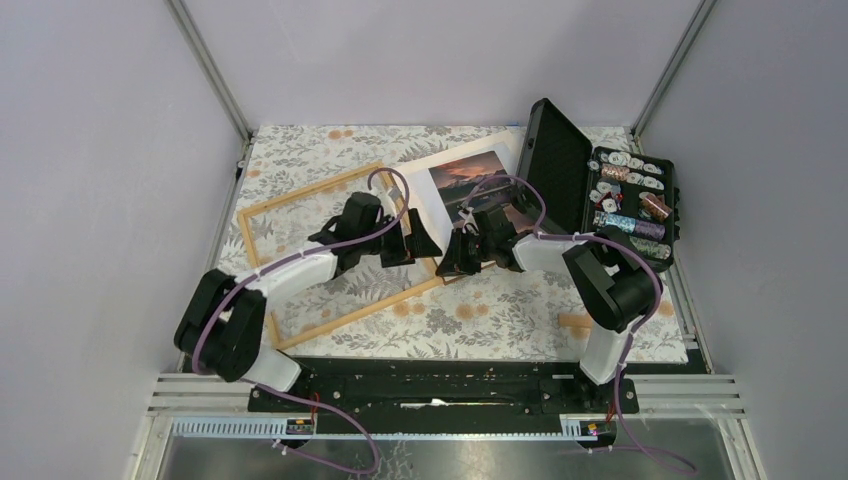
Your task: Put the photo into the frame
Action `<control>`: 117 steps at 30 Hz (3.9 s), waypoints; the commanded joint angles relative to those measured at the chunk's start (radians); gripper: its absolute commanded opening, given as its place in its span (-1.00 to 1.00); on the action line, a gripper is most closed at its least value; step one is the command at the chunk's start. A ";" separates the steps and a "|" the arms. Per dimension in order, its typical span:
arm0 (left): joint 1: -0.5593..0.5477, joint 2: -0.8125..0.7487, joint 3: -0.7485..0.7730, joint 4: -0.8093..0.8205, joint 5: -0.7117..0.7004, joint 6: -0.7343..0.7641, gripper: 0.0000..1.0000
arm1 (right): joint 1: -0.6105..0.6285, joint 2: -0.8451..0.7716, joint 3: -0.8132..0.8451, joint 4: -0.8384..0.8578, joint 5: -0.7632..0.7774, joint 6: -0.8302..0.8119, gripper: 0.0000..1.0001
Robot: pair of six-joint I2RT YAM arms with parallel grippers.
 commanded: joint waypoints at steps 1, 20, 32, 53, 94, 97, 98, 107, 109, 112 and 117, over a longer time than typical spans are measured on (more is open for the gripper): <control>0.000 -0.102 -0.046 -0.111 -0.041 0.038 0.95 | 0.005 0.018 -0.011 0.040 -0.028 0.001 -0.57; -0.002 -0.125 -0.170 -0.063 -0.023 0.026 0.93 | 0.015 0.044 -0.013 0.074 -0.042 0.023 -0.57; -0.002 -0.030 -0.177 0.031 -0.025 0.004 0.91 | 0.016 0.042 -0.013 0.064 -0.041 0.017 -0.59; -0.002 -0.009 -0.199 -0.068 -0.292 0.045 0.91 | 0.023 0.043 -0.008 0.055 -0.041 0.020 -0.59; 0.108 -0.484 0.008 -0.451 -0.319 0.142 0.97 | 0.080 0.090 0.088 -0.024 -0.007 -0.043 -0.23; 0.107 -0.509 0.015 -0.468 -0.332 0.146 0.97 | 0.116 0.116 0.130 -0.024 -0.009 -0.031 -0.17; 0.107 -0.506 0.022 -0.472 -0.335 0.150 0.97 | 0.130 0.122 0.143 -0.024 -0.010 -0.025 -0.16; 0.107 -0.405 0.055 -0.357 -0.253 0.127 0.98 | 0.143 -0.016 0.167 -0.140 0.115 -0.085 0.19; 0.107 -0.361 0.055 -0.307 -0.213 0.106 0.97 | 0.109 -0.048 0.171 -0.249 0.180 -0.131 0.31; 0.106 -0.311 0.037 -0.210 -0.155 0.057 0.97 | 0.062 -0.049 0.162 -0.279 0.198 -0.144 0.35; 0.097 -0.264 0.011 -0.095 -0.086 -0.015 0.97 | 0.058 0.066 0.234 -0.270 0.185 -0.134 0.29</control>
